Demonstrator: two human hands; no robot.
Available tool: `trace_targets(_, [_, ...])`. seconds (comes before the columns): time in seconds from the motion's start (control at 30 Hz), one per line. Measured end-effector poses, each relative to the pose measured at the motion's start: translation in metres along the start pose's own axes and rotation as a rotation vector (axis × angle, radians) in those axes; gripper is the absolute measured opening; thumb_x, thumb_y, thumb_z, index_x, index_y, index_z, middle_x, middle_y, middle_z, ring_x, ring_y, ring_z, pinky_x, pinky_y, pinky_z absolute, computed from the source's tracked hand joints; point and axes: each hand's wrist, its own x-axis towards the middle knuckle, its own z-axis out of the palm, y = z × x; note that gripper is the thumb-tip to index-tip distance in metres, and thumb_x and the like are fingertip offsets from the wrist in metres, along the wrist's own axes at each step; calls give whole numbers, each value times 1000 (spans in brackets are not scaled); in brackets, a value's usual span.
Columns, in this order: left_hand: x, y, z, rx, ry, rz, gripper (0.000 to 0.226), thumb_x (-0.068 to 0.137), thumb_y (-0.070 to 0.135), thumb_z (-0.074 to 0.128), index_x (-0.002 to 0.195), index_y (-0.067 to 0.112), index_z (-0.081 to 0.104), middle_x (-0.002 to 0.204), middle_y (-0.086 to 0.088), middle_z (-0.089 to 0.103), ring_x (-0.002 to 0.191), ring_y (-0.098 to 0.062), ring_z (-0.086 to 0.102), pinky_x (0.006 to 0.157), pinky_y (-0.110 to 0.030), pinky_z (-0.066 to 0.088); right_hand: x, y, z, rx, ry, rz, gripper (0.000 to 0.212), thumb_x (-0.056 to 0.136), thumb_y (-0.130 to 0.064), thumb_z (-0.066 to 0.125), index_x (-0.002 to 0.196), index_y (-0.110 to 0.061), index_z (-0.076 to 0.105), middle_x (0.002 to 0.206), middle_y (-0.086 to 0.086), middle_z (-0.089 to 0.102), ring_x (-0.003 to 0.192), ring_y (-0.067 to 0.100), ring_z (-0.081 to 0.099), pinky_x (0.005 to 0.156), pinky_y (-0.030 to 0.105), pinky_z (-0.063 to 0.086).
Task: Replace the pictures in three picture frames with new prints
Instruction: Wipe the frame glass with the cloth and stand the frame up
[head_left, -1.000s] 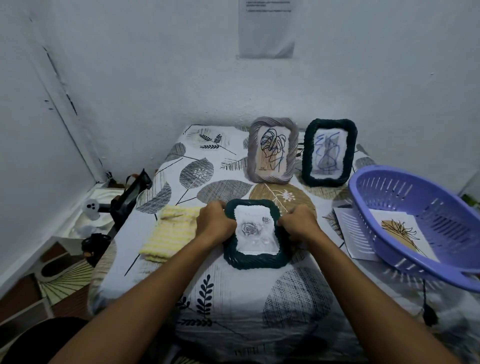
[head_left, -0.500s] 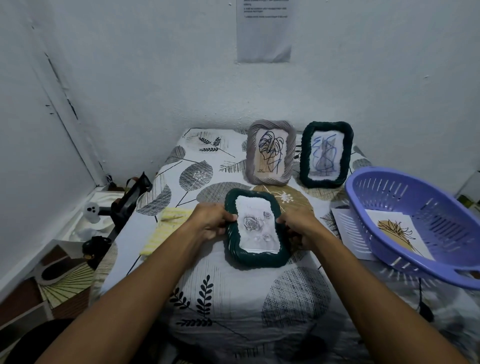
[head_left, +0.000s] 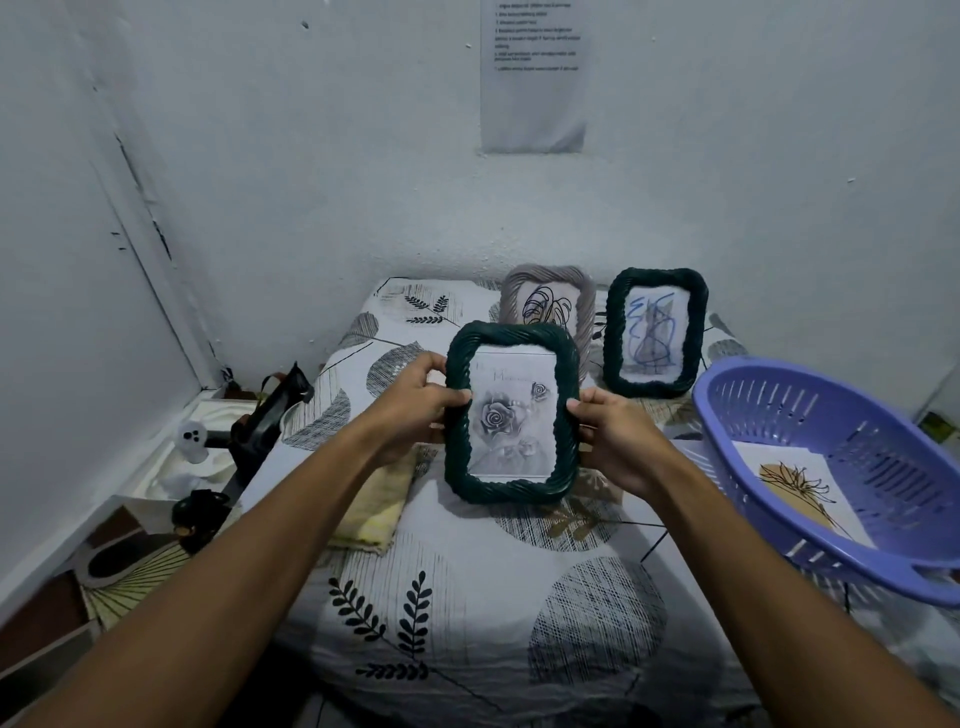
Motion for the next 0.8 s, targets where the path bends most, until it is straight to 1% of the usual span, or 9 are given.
trace_targets(0.1, [-1, -3, 0, 19, -47, 23, 21, 96, 9, 51, 115, 13, 42, 91, -14, 57, 84, -27, 56, 72, -40, 49, 1, 1, 4, 28, -38, -6, 25, 99, -8, 45, 75, -14, 50, 76, 5, 57, 72, 19, 51, 65, 33, 43])
trace_targets(0.2, [0, -7, -4, -30, -75, 25, 19, 97, 12, 50, 115, 14, 43, 93, -15, 56, 85, -28, 56, 73, -43, 49, 2, 1, 7, 84, -66, -11, 22, 100, -7, 41, 81, -11, 51, 79, 8, 60, 71, 19, 54, 66, 33, 45])
trace_targets(0.3, [2, -11, -9, -110, -121, 5, 26, 97, 14, 48, 123, 13, 43, 99, -16, 57, 84, -26, 57, 71, -40, 49, 4, 2, 8, 104, -76, -23, 21, 100, -5, 41, 83, -10, 53, 77, 8, 61, 69, 18, 55, 66, 32, 46])
trace_targets(0.4, [4, -16, -9, -281, -175, -7, 34, 96, 10, 47, 130, 13, 46, 112, -17, 60, 93, -28, 58, 77, -42, 52, 7, 3, 11, 206, -104, -34, 17, 99, -4, 41, 89, -7, 54, 79, 9, 65, 70, 17, 61, 68, 30, 52])
trace_targets(0.47, [5, -20, -9, -447, -229, -19, 42, 89, 8, 54, 131, 7, 48, 118, -20, 61, 98, -30, 62, 84, -44, 54, 8, 3, 11, 251, -112, -45, 15, 99, -3, 40, 93, -5, 54, 78, 8, 68, 69, 15, 64, 65, 27, 56])
trace_targets(0.53, [4, -23, -9, -576, -286, -47, 45, 82, 11, 57, 126, 3, 52, 114, -21, 64, 97, -31, 66, 89, -43, 55, 10, 4, 10, 260, -125, -49, 14, 99, -3, 40, 96, -4, 54, 80, 9, 69, 70, 15, 66, 66, 27, 57])
trace_targets(0.6, [4, -25, -8, -623, -298, -63, 42, 82, 12, 59, 122, 2, 54, 110, -21, 66, 94, -30, 67, 89, -43, 54, 12, 6, 9, 266, -136, -47, 13, 99, -4, 40, 99, -3, 54, 87, 11, 69, 75, 17, 66, 69, 28, 58])
trace_targets(0.7, [5, -28, -6, -638, -241, -55, 39, 81, 16, 55, 118, 3, 56, 102, -17, 68, 86, -26, 69, 81, -38, 58, 13, 10, 9, 263, -150, -46, 16, 99, -3, 40, 108, 0, 53, 96, 16, 66, 79, 20, 66, 67, 30, 58])
trace_targets(0.8, [7, -29, -8, -647, -188, -38, 41, 80, 17, 55, 119, 4, 56, 100, -16, 67, 82, -25, 69, 77, -36, 59, 16, 13, 10, 266, -161, -58, 20, 99, -3, 40, 115, 1, 52, 94, 16, 67, 77, 20, 67, 65, 29, 57])
